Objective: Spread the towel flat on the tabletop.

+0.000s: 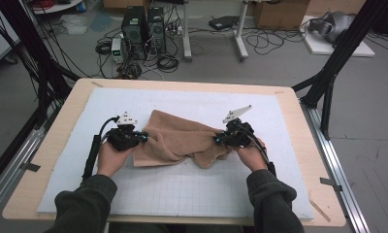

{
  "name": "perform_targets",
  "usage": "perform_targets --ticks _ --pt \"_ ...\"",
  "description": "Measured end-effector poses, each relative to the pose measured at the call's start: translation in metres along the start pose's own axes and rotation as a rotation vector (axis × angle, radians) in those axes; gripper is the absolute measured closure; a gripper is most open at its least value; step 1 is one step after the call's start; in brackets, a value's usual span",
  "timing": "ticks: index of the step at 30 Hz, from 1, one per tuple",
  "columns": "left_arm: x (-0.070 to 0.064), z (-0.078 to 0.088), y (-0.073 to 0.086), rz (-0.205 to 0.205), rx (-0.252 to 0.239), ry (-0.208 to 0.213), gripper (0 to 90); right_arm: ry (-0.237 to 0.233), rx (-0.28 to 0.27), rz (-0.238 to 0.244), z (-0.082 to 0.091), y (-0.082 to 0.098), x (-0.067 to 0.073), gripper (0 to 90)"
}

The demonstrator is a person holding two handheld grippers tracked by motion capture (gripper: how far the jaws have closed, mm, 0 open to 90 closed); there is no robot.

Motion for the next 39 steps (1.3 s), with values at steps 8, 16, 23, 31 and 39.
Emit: perform_targets --ticks 8,16,23,31,39 --pt "-0.009 0.041 0.007 -0.061 -0.058 0.038 65.0 -0.004 -0.132 0.013 0.030 -0.005 0.016 68.6" --pt "-0.025 0.079 0.022 -0.073 -0.139 0.081 48.9 0.032 -0.218 0.075 0.064 0.005 0.055 65.1" --pt "-0.036 0.055 0.047 -0.075 -0.067 0.103 43.0 0.026 -0.183 0.121 0.038 0.014 0.085 55.5" --pt "-0.039 0.015 0.064 -0.080 0.052 0.128 64.3 0.021 -0.088 0.120 -0.013 0.025 0.095 54.4" --pt "-0.048 0.013 0.062 -0.109 0.051 0.132 82.1 0.055 -0.036 0.113 -0.035 0.029 0.092 79.9"
Point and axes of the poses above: each handheld gripper's, and its own axes: z roughly backward along the jaws, y roughly out of its underside, x roughly to its left, the point moved 9 cm from there along -z, roughly forward along the jaws, and after that the axes turned 11 degrees about x, right-handed, at the moved point
